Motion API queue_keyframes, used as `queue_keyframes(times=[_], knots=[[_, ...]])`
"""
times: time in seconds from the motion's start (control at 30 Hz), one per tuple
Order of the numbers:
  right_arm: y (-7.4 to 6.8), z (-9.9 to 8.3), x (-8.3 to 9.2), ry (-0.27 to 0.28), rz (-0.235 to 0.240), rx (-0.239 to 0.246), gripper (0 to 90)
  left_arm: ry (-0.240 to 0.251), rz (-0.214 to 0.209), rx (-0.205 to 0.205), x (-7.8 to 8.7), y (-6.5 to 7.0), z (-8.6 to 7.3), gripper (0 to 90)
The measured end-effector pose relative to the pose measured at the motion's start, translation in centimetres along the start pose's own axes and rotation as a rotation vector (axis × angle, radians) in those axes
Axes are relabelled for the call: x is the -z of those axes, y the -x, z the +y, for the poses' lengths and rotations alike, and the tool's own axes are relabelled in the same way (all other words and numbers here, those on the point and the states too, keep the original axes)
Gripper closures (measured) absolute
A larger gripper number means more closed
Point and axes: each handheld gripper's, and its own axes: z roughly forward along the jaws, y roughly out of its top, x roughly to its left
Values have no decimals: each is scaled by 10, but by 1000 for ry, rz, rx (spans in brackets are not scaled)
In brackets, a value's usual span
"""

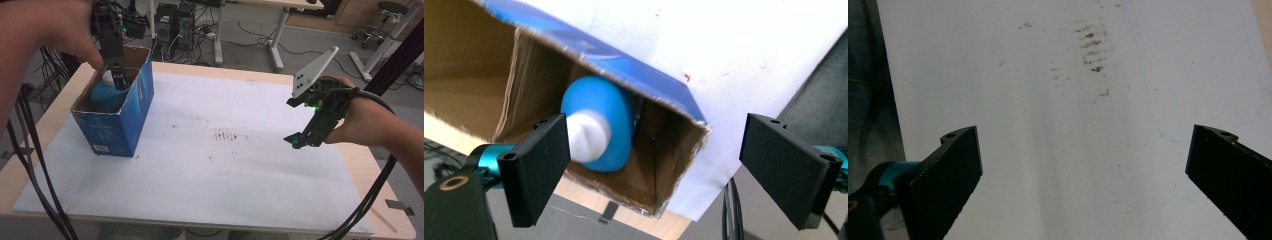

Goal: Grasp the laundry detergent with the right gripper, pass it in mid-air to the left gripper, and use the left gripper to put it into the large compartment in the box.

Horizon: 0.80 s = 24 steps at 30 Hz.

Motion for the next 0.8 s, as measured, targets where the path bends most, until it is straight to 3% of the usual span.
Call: queue_keyframes(times=[0.4, 0.6, 0.8], knots=[[10, 9, 0, -78, 35, 45, 6, 30, -37, -180, -3, 29, 35, 38], [14, 14, -6, -141, 41, 81, 6, 19, -62, -230, -13, 37, 49, 17], [18, 14, -14, -194, 63, 103, 6, 41, -87, -276, -20, 43, 59, 17]])
